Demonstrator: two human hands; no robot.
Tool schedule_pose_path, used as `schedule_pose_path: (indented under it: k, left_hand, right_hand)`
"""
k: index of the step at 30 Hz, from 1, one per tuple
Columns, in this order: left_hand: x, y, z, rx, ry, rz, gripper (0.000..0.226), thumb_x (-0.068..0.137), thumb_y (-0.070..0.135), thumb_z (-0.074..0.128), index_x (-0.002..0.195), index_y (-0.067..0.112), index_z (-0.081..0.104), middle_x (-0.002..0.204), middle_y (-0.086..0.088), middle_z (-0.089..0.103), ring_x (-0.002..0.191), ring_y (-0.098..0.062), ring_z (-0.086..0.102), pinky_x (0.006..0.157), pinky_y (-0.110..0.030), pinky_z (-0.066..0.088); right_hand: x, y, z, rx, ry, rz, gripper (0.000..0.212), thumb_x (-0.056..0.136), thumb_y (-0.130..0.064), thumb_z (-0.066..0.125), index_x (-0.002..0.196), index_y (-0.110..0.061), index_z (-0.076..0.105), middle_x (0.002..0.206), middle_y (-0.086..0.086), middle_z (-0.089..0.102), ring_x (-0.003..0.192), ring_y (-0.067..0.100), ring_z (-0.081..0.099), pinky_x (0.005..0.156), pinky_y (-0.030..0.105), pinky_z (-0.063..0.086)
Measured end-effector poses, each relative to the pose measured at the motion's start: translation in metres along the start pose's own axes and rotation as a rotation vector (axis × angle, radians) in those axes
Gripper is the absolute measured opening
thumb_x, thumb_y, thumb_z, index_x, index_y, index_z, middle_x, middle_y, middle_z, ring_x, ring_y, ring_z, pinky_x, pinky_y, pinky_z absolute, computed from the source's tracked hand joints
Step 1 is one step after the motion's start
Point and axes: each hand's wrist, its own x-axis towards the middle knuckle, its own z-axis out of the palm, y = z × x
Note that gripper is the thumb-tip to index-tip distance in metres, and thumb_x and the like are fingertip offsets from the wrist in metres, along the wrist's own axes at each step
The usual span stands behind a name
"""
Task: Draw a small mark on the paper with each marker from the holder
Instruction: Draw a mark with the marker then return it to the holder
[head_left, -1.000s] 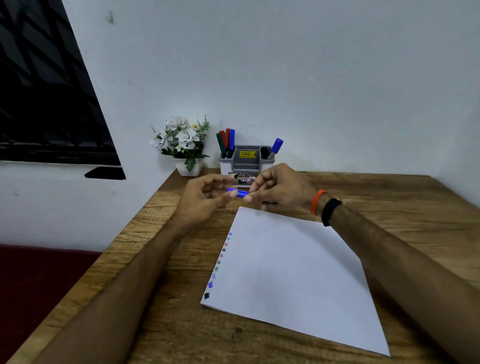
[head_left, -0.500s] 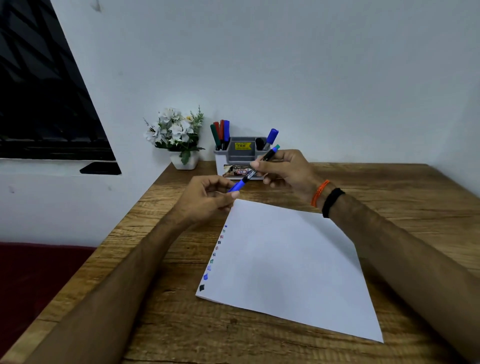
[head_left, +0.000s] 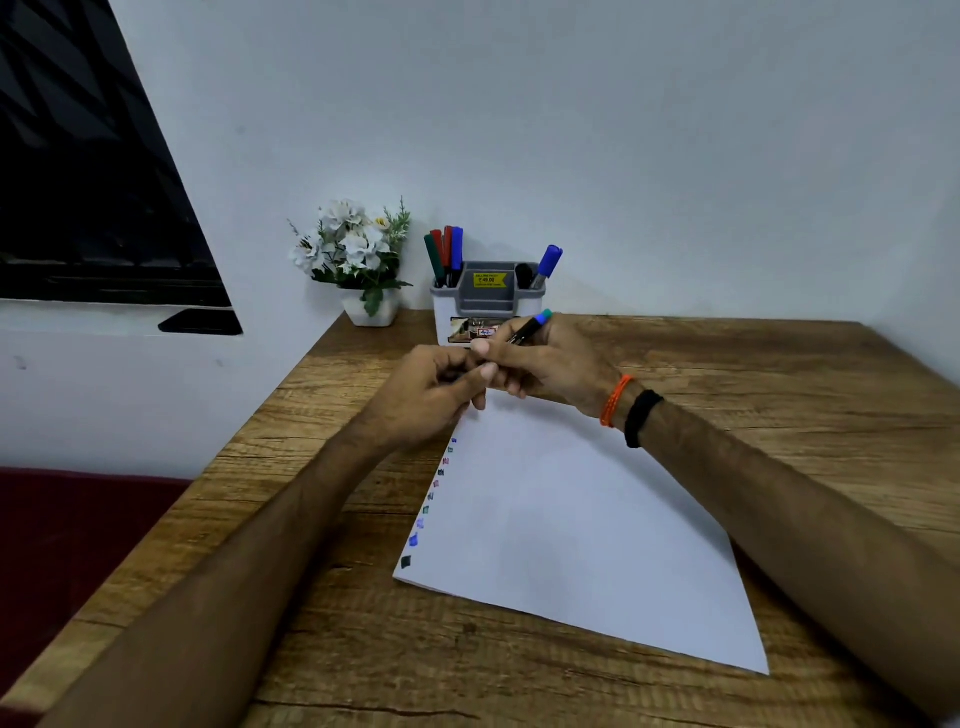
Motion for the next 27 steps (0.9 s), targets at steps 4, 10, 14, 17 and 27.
schedule_pose_path:
  k: [4, 10, 14, 17, 27]
  left_hand:
    - [-0.001, 0.003, 0.003, 0.017, -0.003, 0.030, 0.020, 0.098, 0.018, 0.053, 0.087, 0.017, 0.070, 0.059, 0.012, 0.060, 0.053, -0.003, 0.049, 0.053, -0.019, 0.040]
    - [0.000, 0.007, 0.003, -0.019, 0.025, 0.061, 0.022, 0.099, 0.019, 0.053, 0.086, 0.016, 0.071, 0.052, 0.010, 0.055, 0.048, -0.008, 0.037, 0.050, -0.021, 0.035]
    - [0.000, 0.007, 0.000, 0.017, 0.036, 0.098, 0.022, 0.097, 0.027, 0.056, 0.084, 0.024, 0.074, 0.064, -0.007, 0.065, 0.053, -0.021, 0.048, 0.053, -0.030, 0.040]
    - [-0.002, 0.015, 0.002, -0.026, 0.014, 0.061, 0.023, 0.098, 0.022, 0.054, 0.094, 0.010, 0.074, 0.072, 0.011, 0.072, 0.060, 0.003, 0.061, 0.060, -0.011, 0.044]
    - [-0.002, -0.002, -0.030, 0.165, 0.022, -0.153, 0.029, 0.075, 0.039, 0.079, 0.099, 0.026, 0.070, 0.064, 0.014, 0.060, 0.055, 0.000, 0.050, 0.059, -0.020, 0.043]
  right_hand:
    - [0.000, 0.001, 0.000, 0.019, -0.005, -0.005, 0.023, 0.090, -0.027, 0.068, 0.075, -0.010, 0.066, 0.065, 0.009, 0.061, 0.050, 0.018, 0.052, 0.048, 0.023, 0.044]
    - [0.000, 0.001, 0.002, 0.117, -0.021, -0.018, 0.025, 0.092, -0.022, 0.066, 0.068, -0.013, 0.065, 0.060, 0.005, 0.058, 0.047, 0.016, 0.052, 0.047, 0.020, 0.044]
    - [0.001, 0.002, 0.002, 0.160, -0.027, -0.028, 0.025, 0.093, -0.019, 0.064, 0.069, -0.012, 0.064, 0.059, 0.004, 0.057, 0.046, 0.014, 0.051, 0.046, 0.018, 0.044]
    - [0.001, 0.001, -0.002, 0.149, -0.021, -0.070, 0.024, 0.094, -0.018, 0.063, 0.071, -0.011, 0.066, 0.057, -0.001, 0.057, 0.046, 0.010, 0.049, 0.047, 0.016, 0.042]
    - [0.003, 0.011, -0.006, 0.140, 0.198, -0.154, 0.014, 0.081, -0.018, 0.078, 0.076, -0.012, 0.066, 0.064, 0.001, 0.063, 0.048, 0.012, 0.054, 0.044, 0.019, 0.043]
